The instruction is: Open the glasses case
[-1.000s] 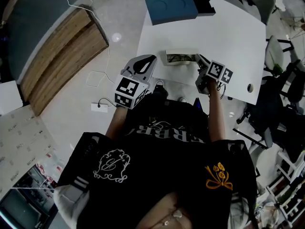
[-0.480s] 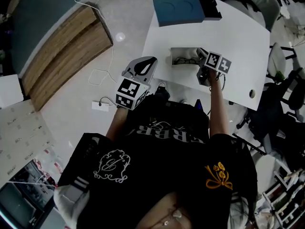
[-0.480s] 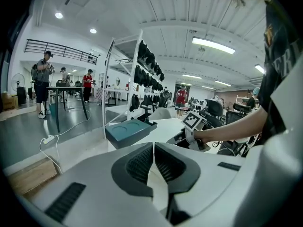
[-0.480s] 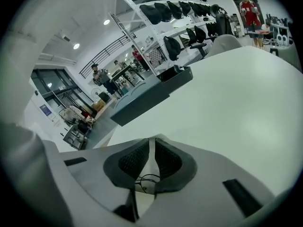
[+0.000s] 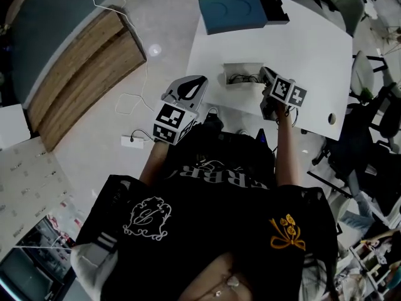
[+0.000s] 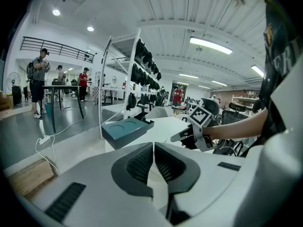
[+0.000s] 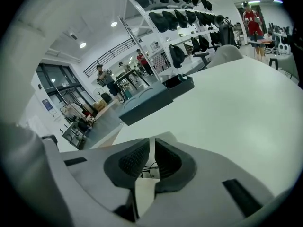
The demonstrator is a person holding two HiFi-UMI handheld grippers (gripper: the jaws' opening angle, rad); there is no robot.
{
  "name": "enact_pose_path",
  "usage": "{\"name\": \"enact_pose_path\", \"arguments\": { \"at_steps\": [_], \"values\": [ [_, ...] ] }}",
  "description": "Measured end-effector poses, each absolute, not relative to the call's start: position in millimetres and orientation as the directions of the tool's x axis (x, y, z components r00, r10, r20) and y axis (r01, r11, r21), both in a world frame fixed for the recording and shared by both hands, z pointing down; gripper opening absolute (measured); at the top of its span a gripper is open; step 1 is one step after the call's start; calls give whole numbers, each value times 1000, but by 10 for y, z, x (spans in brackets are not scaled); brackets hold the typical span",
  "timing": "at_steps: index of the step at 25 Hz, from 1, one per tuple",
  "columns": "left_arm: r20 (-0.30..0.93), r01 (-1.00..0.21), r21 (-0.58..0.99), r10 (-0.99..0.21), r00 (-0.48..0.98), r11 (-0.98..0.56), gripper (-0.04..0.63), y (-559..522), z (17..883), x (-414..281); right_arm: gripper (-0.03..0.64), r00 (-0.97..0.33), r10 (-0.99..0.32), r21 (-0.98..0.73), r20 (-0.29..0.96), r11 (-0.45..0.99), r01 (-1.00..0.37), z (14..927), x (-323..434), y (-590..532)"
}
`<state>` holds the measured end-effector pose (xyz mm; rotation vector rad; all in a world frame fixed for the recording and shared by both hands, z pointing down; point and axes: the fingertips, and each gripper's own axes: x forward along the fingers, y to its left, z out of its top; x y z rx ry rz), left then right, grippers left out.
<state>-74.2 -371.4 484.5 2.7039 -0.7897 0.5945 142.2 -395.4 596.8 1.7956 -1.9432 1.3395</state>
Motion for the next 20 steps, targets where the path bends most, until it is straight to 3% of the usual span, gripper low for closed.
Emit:
{"name": "enact_pose_path", "arguments": {
  "at_steps": [11, 20],
  "values": [
    [466, -474, 158, -358, 809, -866, 26, -3615, 5013, -626, 41, -240, -798, -486, 552, -75, -871, 5374, 1176, -3581],
    [443, -450, 144, -349, 826, -881, 26, -3491, 4959, -425, 40, -273, -808, -461, 522, 3, -888, 5105, 940, -3304]
  ]
}}
